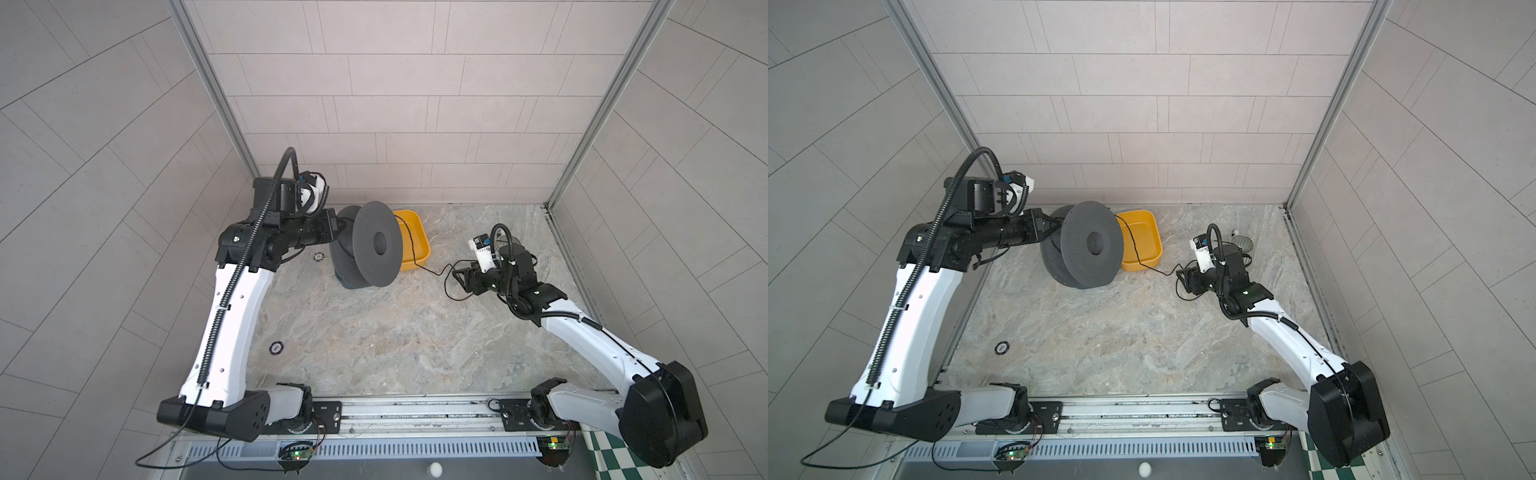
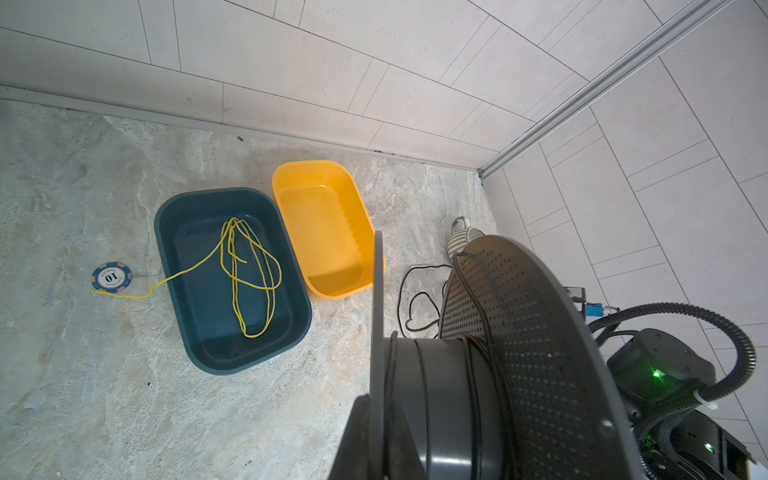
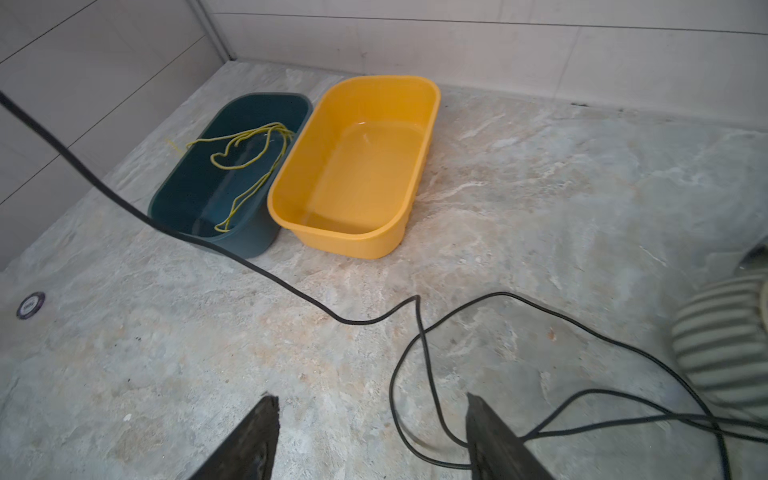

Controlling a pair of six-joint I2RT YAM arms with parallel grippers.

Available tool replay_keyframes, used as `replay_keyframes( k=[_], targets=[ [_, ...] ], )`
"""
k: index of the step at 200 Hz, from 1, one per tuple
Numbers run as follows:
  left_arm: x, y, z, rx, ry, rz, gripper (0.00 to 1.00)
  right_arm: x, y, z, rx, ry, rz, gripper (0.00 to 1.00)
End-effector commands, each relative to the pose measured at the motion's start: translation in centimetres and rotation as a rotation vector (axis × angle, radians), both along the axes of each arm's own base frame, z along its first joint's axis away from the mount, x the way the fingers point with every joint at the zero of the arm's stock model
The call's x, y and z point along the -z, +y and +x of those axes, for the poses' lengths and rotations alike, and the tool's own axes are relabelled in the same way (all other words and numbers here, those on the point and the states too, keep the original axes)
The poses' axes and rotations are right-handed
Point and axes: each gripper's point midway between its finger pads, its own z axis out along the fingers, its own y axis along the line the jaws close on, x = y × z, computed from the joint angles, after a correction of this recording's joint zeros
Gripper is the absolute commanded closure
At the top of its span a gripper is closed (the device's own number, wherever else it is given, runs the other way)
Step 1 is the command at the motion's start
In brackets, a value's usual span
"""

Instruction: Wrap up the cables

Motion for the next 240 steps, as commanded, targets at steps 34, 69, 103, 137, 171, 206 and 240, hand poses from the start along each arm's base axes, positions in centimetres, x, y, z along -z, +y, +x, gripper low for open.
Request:
replay_keyframes(
  k=[34,69,103,137,171,206,240],
  targets=[
    [-2.5,-0.6,-0.8,0.026,-0.082,-0.046,1.0,-1.1,4.1,-0.3,-0.158,-0.194,-0.077,0.29],
    [-2.6,-0.8,-0.8,0.032,-0.074,-0.061,1.0,-0.5,5.8,0.1,-0.192,-0.247,-0.097,0.34],
    [-2.9,-1.1,-0.9,0.04,-0.07,-0.085,1.0,0.6,6.9,1.2,-0.163,-0.318,-0.153,0.35],
    [-3.0,-1.4,-1.0,0.051,-0.059,-0.104,1.0,1.2,7.9,2.7,-0.162,-0.327,-0.156,0.35],
    [-3.1,-1.4,-1.0,0.05,-0.061,-0.104,1.0,1.4,8.3,4.3,-0.143,-0.348,-0.17,0.39],
    [-3.1,-1.4,-1.2,0.052,-0.06,-0.105,1.0,1.7,9.3,5.3,-0.159,-0.344,-0.154,0.47],
    [-3.3,-1.5,-1.3,0.055,-0.06,-0.115,1.0,1.6,10.1,5.4,-0.177,-0.342,-0.12,0.54]
  ],
)
